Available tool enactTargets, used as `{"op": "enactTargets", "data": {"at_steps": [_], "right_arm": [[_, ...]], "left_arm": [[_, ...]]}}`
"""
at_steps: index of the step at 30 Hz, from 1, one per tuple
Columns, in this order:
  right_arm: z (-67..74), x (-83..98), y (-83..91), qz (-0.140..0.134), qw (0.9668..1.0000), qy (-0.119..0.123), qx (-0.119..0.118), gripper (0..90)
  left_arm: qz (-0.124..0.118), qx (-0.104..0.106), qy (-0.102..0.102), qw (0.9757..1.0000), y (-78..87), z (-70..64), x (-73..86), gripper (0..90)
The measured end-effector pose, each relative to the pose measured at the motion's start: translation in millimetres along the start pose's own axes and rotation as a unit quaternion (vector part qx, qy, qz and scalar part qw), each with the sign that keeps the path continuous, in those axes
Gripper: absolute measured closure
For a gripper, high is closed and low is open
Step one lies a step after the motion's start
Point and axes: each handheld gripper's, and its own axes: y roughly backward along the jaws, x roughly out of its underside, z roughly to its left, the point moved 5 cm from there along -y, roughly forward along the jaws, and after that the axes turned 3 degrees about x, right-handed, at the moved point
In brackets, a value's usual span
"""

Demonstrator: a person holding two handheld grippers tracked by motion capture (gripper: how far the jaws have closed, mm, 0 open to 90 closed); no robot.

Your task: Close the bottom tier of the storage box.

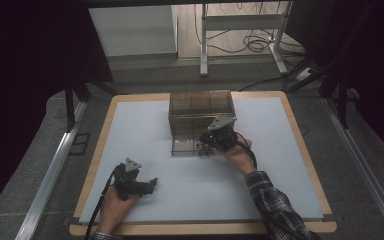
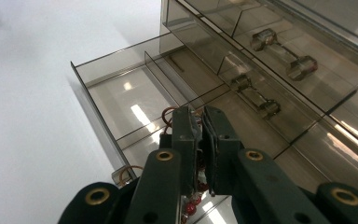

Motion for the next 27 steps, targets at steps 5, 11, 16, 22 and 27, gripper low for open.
{"op": "enactTargets", "data": {"at_steps": [5,11,16,22,27], "right_arm": [[1.0,2.3,-3.2,0.005,1.0000,0.001,-0.001,82.6],[1.9,4.0,-6.1,0.008,1.0000,0.001,-0.003,82.6],[3.7,4.0,-8.1,0.009,1.0000,0.003,-0.001,82.7],[5.8,5.1,-11.6,0.014,0.9999,0.006,-0.001,82.7],[8.8,7.3,-16.6,0.023,0.9997,0.012,-0.003,82.6]], "left_arm": [[0.000,0.000,0.000,1.0000,0.0,0.0,0.0,0.5],[0.000,0.000,0.000,1.0000,0.0,0.0,0.0,0.5],[0.000,0.000,0.000,1.0000,0.0,0.0,0.0,0.5],[0.000,0.000,0.000,1.0000,0.0,0.0,0.0,0.5],[0.000,0.000,0.000,1.0000,0.0,0.0,0.0,0.5]]}}
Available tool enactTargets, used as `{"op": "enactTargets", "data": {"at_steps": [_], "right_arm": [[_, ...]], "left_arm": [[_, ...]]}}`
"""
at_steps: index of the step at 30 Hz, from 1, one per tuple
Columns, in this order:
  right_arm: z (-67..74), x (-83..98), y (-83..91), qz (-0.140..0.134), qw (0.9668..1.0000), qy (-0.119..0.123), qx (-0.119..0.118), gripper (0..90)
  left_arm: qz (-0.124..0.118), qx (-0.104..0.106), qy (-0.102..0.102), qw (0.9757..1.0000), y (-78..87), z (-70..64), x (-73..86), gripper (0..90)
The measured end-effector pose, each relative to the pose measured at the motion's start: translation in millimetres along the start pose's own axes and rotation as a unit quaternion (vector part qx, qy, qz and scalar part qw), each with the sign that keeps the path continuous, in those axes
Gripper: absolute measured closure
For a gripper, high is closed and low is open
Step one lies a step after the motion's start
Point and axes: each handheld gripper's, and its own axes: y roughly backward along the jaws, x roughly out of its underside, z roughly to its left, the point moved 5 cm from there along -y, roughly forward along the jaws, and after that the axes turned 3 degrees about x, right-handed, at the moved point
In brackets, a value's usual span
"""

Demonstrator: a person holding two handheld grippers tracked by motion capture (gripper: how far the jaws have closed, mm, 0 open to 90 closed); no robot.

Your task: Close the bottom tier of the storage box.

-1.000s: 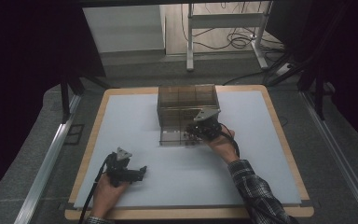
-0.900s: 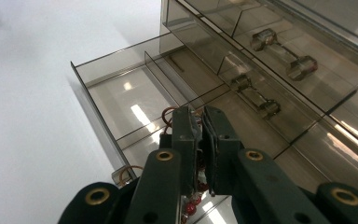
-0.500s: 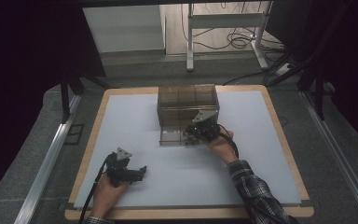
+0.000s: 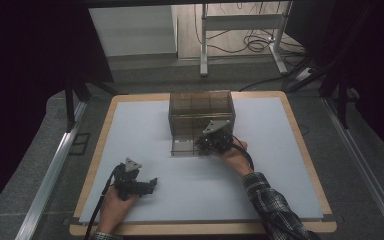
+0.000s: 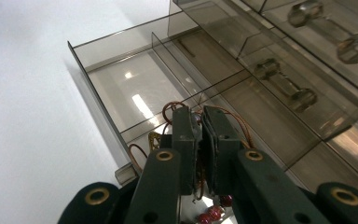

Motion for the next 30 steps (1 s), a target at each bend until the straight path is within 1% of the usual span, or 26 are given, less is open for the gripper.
{"op": "enactTargets", "data": {"at_steps": [15,20,23,30], "right_arm": [[4.5,5.0,-8.9,0.019,0.9998,-0.002,-0.004,82.6],[5.1,8.0,-11.9,0.027,0.9996,0.001,-0.005,82.6],[6.0,8.6,-13.4,0.030,0.9995,0.008,-0.003,82.6],[6.5,9.5,-14.8,0.036,0.9993,0.001,-0.006,81.9]], "left_arm": [[0.000,0.000,0.000,1.0000,0.0,0.0,0.0,0.5],[0.000,0.000,0.000,1.0000,0.0,-0.1,0.0,0.5],[0.000,0.000,0.000,1.0000,0.0,0.0,0.0,0.5],[0.000,0.000,0.000,1.0000,0.0,-0.1,0.0,0.5]]}}
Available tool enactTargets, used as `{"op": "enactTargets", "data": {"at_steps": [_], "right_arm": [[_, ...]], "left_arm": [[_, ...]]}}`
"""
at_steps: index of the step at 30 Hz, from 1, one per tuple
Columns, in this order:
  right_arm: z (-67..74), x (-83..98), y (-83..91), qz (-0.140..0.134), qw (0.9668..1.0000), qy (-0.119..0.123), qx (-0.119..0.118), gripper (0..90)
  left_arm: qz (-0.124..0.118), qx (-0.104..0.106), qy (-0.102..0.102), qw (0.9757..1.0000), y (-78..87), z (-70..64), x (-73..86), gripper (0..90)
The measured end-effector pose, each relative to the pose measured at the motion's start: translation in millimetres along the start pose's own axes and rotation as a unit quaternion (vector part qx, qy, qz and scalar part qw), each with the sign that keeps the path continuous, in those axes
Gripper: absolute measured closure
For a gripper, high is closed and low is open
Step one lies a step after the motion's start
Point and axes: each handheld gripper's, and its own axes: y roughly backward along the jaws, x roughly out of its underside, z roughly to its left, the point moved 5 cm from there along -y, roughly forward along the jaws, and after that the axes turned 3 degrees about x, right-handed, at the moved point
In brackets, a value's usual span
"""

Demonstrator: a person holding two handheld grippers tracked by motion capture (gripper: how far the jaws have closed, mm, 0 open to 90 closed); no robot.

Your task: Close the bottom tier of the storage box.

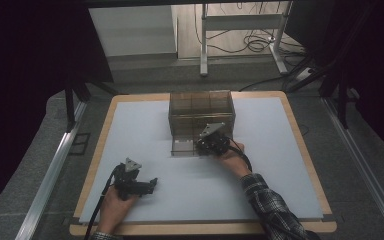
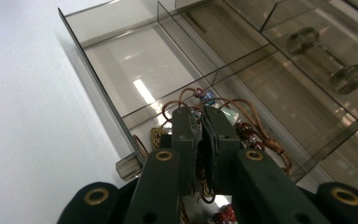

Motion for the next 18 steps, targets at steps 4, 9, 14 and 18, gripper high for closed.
{"op": "enactTargets", "data": {"at_steps": [4,9,14,18], "right_arm": [[-0.2,0.0,0.1,0.001,1.0000,0.000,0.002,79.2],[-0.9,-0.3,1.6,-0.002,1.0000,0.000,0.003,77.5],[-0.2,-3.3,4.9,-0.011,0.9999,0.000,0.001,75.9],[0.1,-5.1,7.2,-0.014,0.9999,0.002,0.001,74.7]], "left_arm": [[0.000,0.000,0.000,1.0000,0.0,0.0,0.0,0.5],[0.000,0.000,0.000,1.0000,0.0,0.0,0.0,0.5],[0.000,0.000,0.000,1.0000,0.0,0.0,0.0,0.5],[0.000,0.000,0.000,1.0000,0.0,0.0,0.0,0.5]]}}
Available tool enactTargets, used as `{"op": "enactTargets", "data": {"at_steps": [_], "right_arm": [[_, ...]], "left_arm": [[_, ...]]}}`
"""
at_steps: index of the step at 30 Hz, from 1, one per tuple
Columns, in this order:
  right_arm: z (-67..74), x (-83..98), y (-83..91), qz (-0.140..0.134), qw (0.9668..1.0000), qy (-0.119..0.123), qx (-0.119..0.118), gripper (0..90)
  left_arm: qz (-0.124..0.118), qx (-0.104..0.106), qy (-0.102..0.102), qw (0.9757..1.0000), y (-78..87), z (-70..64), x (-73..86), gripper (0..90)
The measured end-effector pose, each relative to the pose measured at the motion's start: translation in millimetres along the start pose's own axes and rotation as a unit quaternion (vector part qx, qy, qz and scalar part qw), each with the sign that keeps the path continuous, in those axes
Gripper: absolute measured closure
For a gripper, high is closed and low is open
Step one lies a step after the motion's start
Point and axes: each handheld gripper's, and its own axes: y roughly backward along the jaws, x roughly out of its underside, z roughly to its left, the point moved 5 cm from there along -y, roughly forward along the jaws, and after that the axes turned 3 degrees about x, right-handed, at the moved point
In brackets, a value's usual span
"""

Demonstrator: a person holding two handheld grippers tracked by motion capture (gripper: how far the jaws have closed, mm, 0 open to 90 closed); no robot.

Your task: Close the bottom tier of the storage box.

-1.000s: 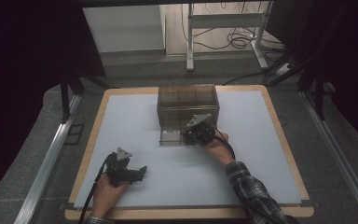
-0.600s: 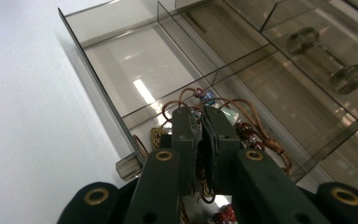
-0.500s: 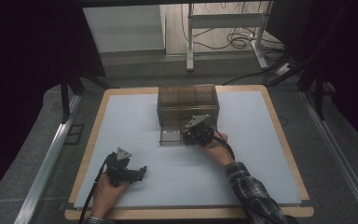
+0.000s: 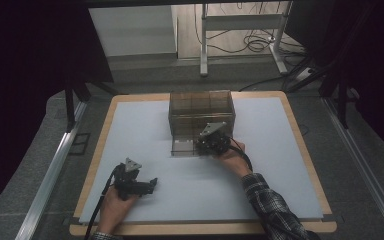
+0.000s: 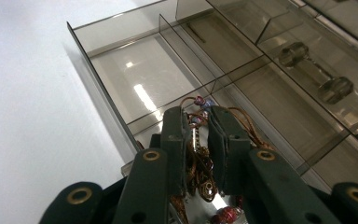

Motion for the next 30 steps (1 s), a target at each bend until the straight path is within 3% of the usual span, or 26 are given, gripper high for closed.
{"op": "enactTargets", "data": {"at_steps": [30], "right_arm": [[1.4,-5.1,28.0,-0.019,0.9998,0.004,-0.010,61.9]], "left_arm": [[0.000,0.000,0.000,1.0000,0.1,0.0,0.1,0.5]]}}
